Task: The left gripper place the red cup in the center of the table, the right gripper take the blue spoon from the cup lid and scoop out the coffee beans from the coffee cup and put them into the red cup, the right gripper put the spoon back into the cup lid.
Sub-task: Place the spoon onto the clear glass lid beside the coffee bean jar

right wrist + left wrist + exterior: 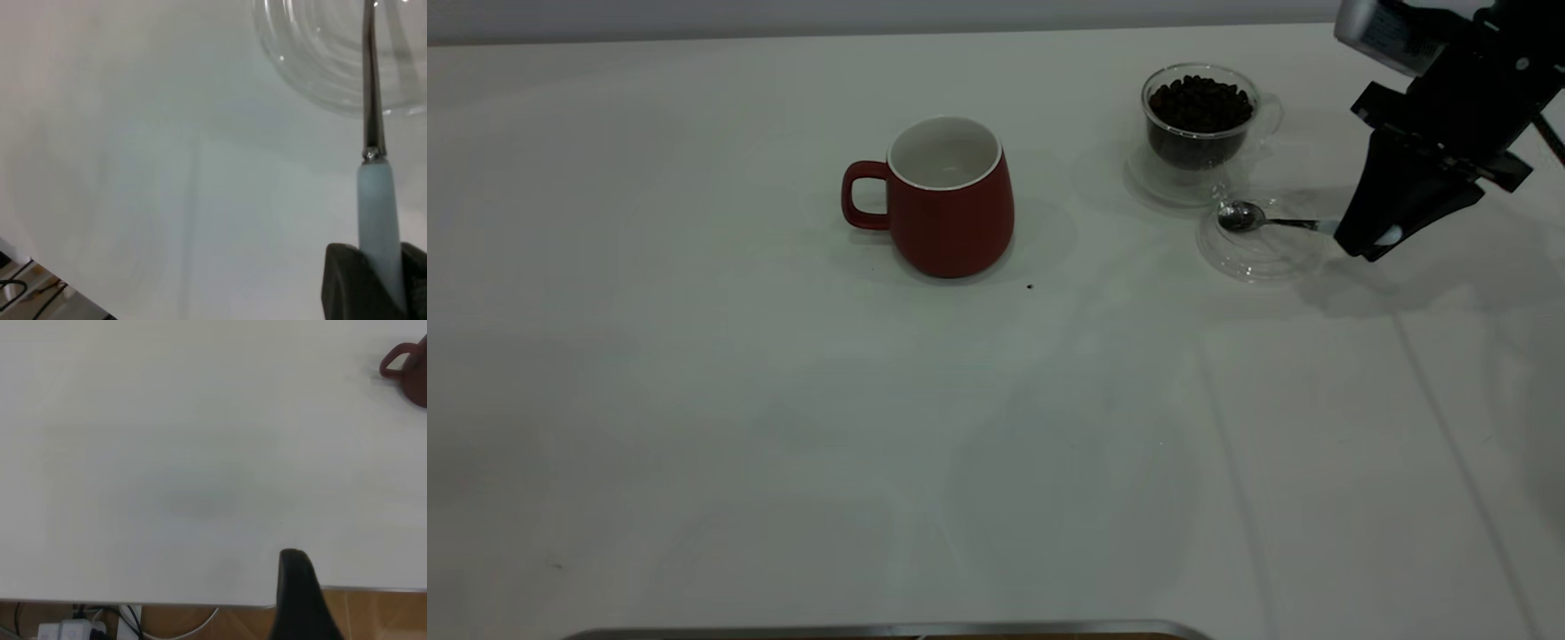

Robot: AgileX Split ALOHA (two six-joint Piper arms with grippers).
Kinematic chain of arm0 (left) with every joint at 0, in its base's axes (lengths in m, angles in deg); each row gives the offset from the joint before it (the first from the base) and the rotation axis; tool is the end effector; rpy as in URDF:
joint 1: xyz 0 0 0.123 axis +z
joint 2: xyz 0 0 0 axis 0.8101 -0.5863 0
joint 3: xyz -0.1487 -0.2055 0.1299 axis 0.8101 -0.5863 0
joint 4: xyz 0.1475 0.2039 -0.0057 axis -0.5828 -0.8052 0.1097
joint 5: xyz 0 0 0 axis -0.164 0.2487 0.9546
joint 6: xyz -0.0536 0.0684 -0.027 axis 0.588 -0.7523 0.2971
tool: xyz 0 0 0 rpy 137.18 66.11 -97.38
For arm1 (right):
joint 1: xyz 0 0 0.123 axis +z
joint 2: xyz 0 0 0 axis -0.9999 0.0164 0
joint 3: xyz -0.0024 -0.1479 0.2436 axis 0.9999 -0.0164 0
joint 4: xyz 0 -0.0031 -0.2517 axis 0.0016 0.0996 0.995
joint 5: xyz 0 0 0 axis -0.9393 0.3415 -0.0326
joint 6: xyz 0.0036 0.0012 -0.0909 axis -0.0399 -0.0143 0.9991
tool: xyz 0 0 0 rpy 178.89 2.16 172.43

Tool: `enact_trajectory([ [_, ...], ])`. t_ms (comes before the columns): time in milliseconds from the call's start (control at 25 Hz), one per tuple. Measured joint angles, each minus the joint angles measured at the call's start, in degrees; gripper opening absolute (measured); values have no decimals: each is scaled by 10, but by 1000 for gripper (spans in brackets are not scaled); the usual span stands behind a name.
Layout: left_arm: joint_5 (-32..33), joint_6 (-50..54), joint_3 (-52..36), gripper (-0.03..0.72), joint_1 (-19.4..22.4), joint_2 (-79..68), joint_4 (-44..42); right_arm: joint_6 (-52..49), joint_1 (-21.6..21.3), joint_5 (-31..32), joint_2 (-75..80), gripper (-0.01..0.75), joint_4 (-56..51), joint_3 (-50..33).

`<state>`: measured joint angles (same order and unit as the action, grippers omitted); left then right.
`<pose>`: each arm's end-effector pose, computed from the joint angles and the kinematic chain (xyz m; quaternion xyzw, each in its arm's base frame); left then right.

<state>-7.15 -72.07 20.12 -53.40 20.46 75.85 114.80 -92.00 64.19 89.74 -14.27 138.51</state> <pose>-0.0106 -0.0030 0.2680 -0.0231 0.8715 -0.0256 0.4892 0.4186 0.0206 0.0242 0.1040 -0.9626 -0.2477 0.0353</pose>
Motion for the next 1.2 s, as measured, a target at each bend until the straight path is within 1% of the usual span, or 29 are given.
enact_trajectory([
  [240,0,0,0,516,0,0,0,1,0,-15,7,115,-2,1],
  [920,0,0,0,516,0,0,0,1,0,-23,32,116,-3,1],
  [1040,0,1,0,516,0,0,0,0,0,-20,32,137,-3,1],
  [1200,0,1,0,516,0,0,0,-1,0,-9,32,212,-3,1],
])
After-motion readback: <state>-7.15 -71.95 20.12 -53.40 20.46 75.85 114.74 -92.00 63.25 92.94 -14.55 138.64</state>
